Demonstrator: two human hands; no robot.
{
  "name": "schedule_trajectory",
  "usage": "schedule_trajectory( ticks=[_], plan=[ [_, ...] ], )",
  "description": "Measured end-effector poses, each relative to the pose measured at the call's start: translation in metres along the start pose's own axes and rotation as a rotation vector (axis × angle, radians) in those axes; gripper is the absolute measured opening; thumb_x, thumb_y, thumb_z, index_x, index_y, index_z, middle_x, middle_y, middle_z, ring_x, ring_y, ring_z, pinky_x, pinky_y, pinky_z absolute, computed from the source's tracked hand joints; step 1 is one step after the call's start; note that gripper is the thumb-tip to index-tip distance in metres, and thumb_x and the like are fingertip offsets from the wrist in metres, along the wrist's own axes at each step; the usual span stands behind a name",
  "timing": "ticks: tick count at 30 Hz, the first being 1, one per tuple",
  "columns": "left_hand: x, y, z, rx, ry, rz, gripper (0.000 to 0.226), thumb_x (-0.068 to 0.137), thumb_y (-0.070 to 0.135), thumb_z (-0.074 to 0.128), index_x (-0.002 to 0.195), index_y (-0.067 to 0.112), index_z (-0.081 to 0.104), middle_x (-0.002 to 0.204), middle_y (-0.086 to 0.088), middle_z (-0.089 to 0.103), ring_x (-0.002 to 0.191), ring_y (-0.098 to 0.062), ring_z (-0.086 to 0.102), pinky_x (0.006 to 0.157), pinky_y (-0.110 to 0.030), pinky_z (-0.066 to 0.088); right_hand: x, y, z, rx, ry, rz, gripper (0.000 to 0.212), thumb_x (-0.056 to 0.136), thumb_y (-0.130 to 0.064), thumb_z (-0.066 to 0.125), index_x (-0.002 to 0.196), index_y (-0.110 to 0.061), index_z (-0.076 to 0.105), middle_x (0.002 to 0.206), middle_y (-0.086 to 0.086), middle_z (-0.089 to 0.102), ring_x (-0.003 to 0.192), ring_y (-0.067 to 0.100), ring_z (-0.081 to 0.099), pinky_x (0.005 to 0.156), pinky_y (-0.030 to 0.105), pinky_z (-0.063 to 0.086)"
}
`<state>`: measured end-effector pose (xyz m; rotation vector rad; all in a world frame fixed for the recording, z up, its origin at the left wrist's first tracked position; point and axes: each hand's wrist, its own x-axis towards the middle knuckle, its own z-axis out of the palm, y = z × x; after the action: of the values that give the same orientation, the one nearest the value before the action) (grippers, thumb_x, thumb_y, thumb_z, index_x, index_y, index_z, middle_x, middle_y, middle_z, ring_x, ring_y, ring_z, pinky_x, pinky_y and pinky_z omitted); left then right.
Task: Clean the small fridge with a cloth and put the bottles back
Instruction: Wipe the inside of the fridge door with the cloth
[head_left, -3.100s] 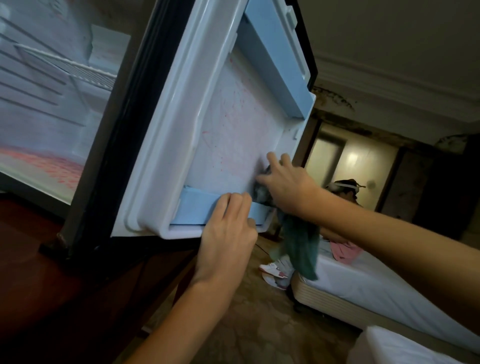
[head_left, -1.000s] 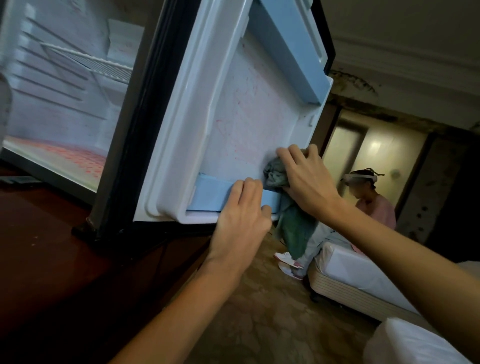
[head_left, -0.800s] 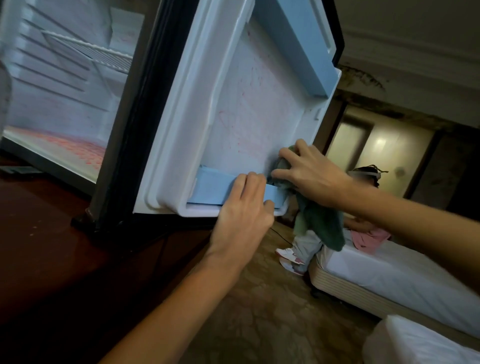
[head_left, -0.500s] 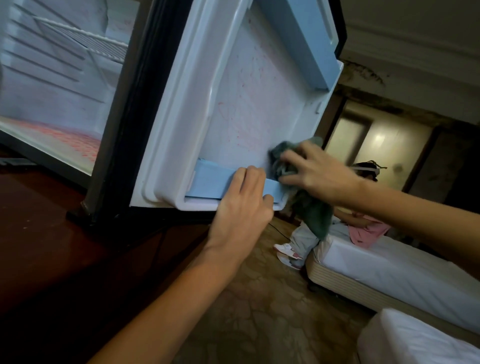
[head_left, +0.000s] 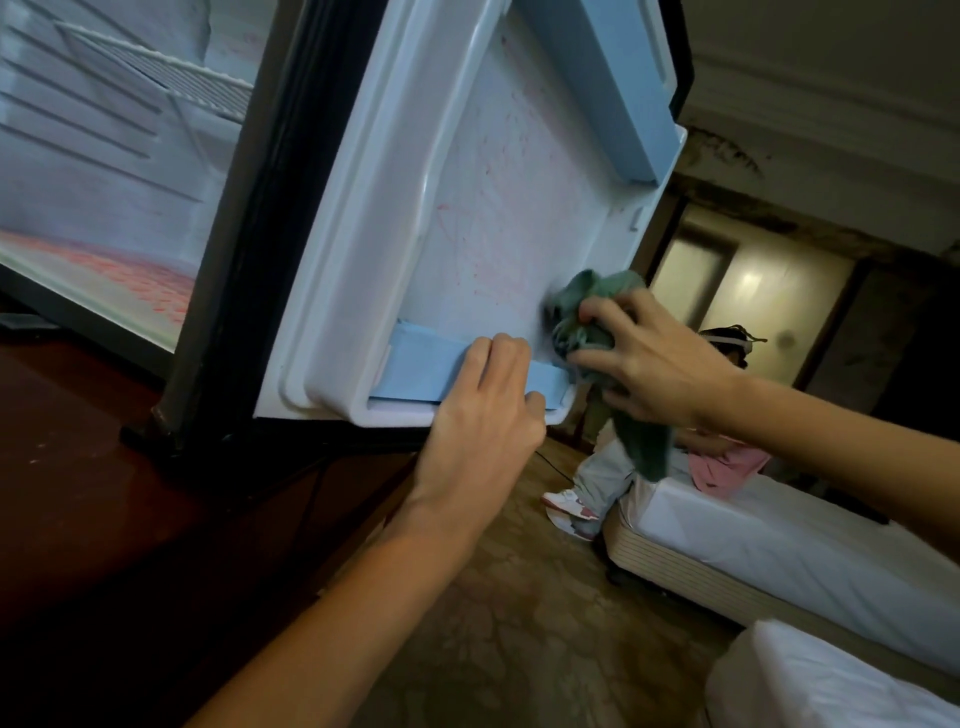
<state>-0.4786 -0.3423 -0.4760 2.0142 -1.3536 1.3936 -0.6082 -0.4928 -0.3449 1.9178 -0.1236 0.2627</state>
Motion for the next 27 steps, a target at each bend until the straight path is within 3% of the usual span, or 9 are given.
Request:
schedule_trajectory(
  ticks=[2, 5, 9, 10, 14, 17, 20, 24, 27],
  plan=[
    [0.0, 0.001, 0.002, -0.012, 0.019, -0.004, 0.013, 0.082, 0.022, 0.07, 0.094, 0.018, 0.068, 0.123, -0.018, 0.054, 0.112, -0.037, 0.03, 0.102, -0.049, 0.021, 0.003, 0.006, -0.008, 0.034, 0.016, 0.038, 0.042, 0.08, -0.048, 0.063, 0.117, -0.028, 0.063, 0.132, 0.016, 0.042, 0.108, 0.037, 0.041, 0.093, 0.048, 0.044],
    [0.001, 0.0, 0.004, -0.034, 0.043, 0.001, 0.009, 0.083, 0.019, 0.065, 0.092, 0.017, 0.068, 0.123, -0.02, 0.054, 0.112, -0.037, 0.033, 0.103, -0.049, 0.022, 0.009, 0.006, -0.01, 0.188, 0.098, 0.297, 0.044, 0.089, -0.06, 0.05, 0.114, -0.026, 0.065, 0.131, 0.014, 0.041, 0.107, 0.035, 0.038, 0.094, 0.049, 0.043],
    [0.002, -0.001, 0.003, -0.021, 0.026, 0.011, 0.009, 0.083, 0.021, 0.068, 0.091, 0.017, 0.066, 0.124, -0.02, 0.054, 0.11, -0.037, 0.033, 0.102, -0.049, 0.024, -0.003, -0.01, 0.001, 0.264, 0.035, 0.083, 0.031, 0.094, -0.049, 0.051, 0.113, -0.029, 0.065, 0.131, 0.009, 0.037, 0.11, 0.03, 0.037, 0.09, 0.043, 0.044],
    [0.002, 0.0, 0.003, -0.02, 0.02, 0.011, 0.01, 0.082, 0.021, 0.069, 0.091, 0.017, 0.066, 0.123, -0.02, 0.054, 0.11, -0.037, 0.033, 0.101, -0.049, 0.024, -0.003, -0.001, 0.0, 0.277, 0.074, 0.118, 0.028, 0.093, -0.044, 0.055, 0.115, -0.029, 0.063, 0.132, 0.009, 0.035, 0.11, 0.03, 0.038, 0.089, 0.042, 0.045],
    [0.001, 0.0, 0.002, -0.013, -0.009, -0.001, 0.014, 0.08, 0.022, 0.073, 0.093, 0.017, 0.068, 0.123, -0.019, 0.053, 0.11, -0.038, 0.033, 0.101, -0.049, 0.024, 0.015, 0.022, -0.001, 0.492, 0.224, 0.484, 0.073, 0.081, -0.029, 0.078, 0.141, -0.019, 0.039, 0.14, 0.008, 0.033, 0.116, 0.026, 0.037, 0.099, 0.042, 0.044],
    [0.001, 0.0, 0.002, -0.014, -0.015, 0.009, 0.016, 0.078, 0.023, 0.074, 0.092, 0.017, 0.067, 0.123, -0.02, 0.054, 0.11, -0.038, 0.033, 0.102, -0.049, 0.024, 0.009, 0.007, 0.003, 0.403, 0.17, 0.36, 0.072, 0.077, -0.029, 0.08, 0.138, -0.008, 0.047, 0.144, 0.012, 0.04, 0.116, 0.029, 0.039, 0.097, 0.045, 0.048],
    [0.0, -0.001, 0.004, -0.005, 0.003, 0.008, 0.015, 0.078, 0.021, 0.074, 0.089, 0.016, 0.065, 0.123, -0.02, 0.054, 0.11, -0.038, 0.034, 0.102, -0.049, 0.025, 0.001, 0.001, -0.003, 0.344, 0.001, 0.141, 0.065, 0.077, -0.02, 0.078, 0.136, -0.011, 0.053, 0.14, 0.008, 0.046, 0.115, 0.025, 0.04, 0.093, 0.036, 0.048],
    [0.0, 0.0, 0.005, -0.018, 0.015, -0.003, 0.013, 0.079, 0.017, 0.07, 0.091, 0.015, 0.065, 0.123, -0.021, 0.053, 0.111, -0.038, 0.036, 0.102, -0.049, 0.026, 0.019, 0.022, -0.009, 0.2, 0.108, 0.357, 0.061, 0.078, -0.012, 0.074, 0.134, -0.005, 0.053, 0.131, 0.015, 0.052, 0.109, 0.035, 0.042, 0.082, 0.045, 0.051],
    [0.0, 0.001, 0.004, 0.001, 0.001, 0.001, 0.016, 0.079, 0.021, 0.072, 0.093, 0.016, 0.066, 0.124, -0.02, 0.052, 0.112, -0.038, 0.035, 0.103, -0.049, 0.025, 0.021, 0.005, -0.007, 0.085, 0.128, 0.188, 0.042, 0.081, -0.02, 0.066, 0.121, -0.006, 0.061, 0.118, 0.014, 0.058, 0.099, 0.03, 0.042, 0.079, 0.04, 0.045]
  ],
)
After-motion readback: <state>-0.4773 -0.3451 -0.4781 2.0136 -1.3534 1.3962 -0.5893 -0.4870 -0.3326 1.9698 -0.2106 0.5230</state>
